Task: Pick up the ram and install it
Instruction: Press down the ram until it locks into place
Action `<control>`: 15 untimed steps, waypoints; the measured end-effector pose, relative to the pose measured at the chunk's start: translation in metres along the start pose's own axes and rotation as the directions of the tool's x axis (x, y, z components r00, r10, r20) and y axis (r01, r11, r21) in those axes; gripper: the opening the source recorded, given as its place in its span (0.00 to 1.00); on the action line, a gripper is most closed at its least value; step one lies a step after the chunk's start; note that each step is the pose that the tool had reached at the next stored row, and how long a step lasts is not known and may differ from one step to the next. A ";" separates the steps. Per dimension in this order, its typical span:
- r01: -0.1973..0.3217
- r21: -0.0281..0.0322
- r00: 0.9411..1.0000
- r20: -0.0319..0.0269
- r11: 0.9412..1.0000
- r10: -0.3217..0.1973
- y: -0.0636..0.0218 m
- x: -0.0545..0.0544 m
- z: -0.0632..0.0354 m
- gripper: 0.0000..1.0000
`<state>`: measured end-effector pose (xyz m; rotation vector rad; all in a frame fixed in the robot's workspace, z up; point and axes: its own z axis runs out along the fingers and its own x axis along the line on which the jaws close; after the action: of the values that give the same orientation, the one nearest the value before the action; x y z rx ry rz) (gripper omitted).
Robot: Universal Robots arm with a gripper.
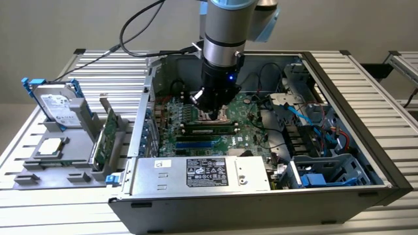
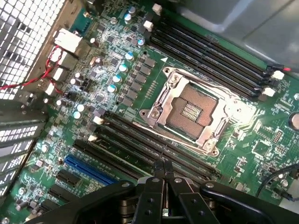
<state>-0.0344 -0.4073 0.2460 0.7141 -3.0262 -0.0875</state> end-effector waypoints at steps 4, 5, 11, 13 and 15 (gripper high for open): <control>-0.065 -0.001 0.998 0.004 0.998 0.065 0.0000 0.000 -0.0001 0.11; -0.081 -0.002 0.997 0.005 0.997 0.081 0.0000 0.000 -0.0001 0.11; -0.176 -0.004 0.984 0.011 0.984 0.176 0.0000 0.000 -0.0003 0.11; -0.207 -0.005 0.978 0.012 0.978 0.207 0.0000 0.000 -0.0004 0.11; -0.238 -0.006 0.971 0.014 0.971 0.238 0.0000 0.000 -0.0005 0.11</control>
<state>-0.0344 -0.4074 0.2465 0.3463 -3.0968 -0.0928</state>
